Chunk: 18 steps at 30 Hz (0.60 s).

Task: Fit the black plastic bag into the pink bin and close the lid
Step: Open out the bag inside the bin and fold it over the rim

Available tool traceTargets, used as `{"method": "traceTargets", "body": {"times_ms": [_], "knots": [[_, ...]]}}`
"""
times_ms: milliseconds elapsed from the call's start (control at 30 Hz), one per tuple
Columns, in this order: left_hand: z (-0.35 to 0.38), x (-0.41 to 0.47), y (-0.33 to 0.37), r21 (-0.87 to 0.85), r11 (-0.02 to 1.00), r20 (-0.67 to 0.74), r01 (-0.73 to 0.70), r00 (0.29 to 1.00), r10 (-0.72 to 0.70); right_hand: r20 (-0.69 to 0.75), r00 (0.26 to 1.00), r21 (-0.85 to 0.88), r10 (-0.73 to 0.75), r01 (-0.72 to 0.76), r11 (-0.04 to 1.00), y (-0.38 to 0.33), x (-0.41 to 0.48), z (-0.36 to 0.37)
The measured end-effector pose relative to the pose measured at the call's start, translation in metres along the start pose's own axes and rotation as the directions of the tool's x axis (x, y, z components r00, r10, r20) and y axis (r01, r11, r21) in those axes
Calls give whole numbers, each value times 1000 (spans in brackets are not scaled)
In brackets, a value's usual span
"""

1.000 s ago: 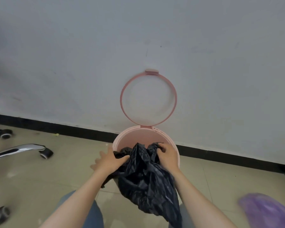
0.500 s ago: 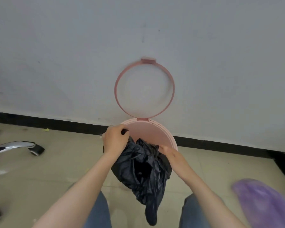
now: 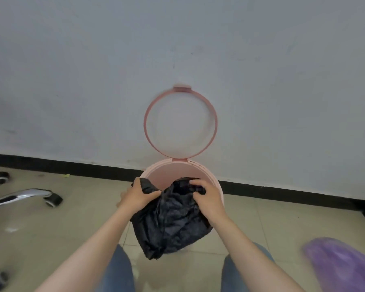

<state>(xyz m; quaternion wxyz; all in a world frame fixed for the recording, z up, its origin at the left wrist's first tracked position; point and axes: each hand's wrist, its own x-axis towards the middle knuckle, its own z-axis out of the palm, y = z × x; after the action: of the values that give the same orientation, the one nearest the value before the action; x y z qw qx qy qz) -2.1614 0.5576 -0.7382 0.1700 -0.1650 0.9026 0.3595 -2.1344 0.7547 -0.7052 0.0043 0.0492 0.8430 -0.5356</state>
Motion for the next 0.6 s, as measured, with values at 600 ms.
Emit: {"method": "traceTargets", "body": {"times_ms": [600], "knots": [[-34,-19,52,-741,623,-322,-252,947,1,489,857,-417,-164,395,819,25,-35,3]]}}
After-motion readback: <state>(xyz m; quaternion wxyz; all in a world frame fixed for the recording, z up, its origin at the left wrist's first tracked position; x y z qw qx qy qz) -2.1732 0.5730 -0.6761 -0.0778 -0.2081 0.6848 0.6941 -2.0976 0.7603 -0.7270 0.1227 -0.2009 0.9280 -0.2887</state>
